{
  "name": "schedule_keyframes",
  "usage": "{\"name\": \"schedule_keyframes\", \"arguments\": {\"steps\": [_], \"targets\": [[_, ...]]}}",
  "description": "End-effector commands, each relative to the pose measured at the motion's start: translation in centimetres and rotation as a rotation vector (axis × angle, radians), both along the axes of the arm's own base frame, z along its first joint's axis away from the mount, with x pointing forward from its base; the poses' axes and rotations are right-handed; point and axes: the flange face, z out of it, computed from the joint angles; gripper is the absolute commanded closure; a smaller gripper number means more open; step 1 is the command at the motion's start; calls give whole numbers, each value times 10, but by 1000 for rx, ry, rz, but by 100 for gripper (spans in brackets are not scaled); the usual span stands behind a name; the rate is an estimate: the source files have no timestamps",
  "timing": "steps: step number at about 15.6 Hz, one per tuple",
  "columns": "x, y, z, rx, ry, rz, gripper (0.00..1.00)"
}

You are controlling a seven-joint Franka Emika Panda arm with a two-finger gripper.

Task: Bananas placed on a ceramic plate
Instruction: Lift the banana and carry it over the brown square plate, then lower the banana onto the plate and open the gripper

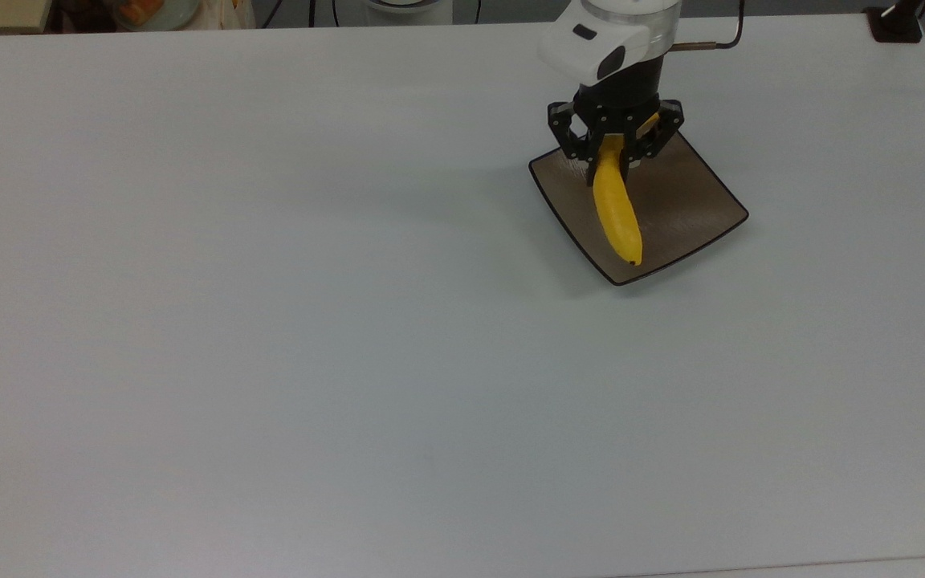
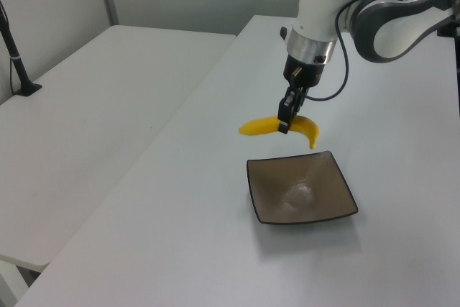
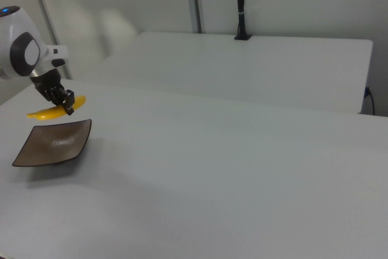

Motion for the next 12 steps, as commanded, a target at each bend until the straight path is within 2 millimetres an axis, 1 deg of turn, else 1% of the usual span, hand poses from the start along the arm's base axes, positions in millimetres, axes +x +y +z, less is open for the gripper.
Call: {"name": "schedule_keyframes", "arguments": {"steps": [1,2,3,4,6,9,10,12], "targets": [[-28,19,-2,-1,57,-9,80],[-32,24,-5,0,70,-32,50],[-36,31,-9,-2,81,-38,1],[-37,35,-12,-4,85,-33,0],[-36,35,-11,-2,84,-35,0],[-32,31,-9,-9,72,-29,0],[-30,29,-8,-14,68,-26,0],[-23,11,-6,-48,72,41,0]]}}
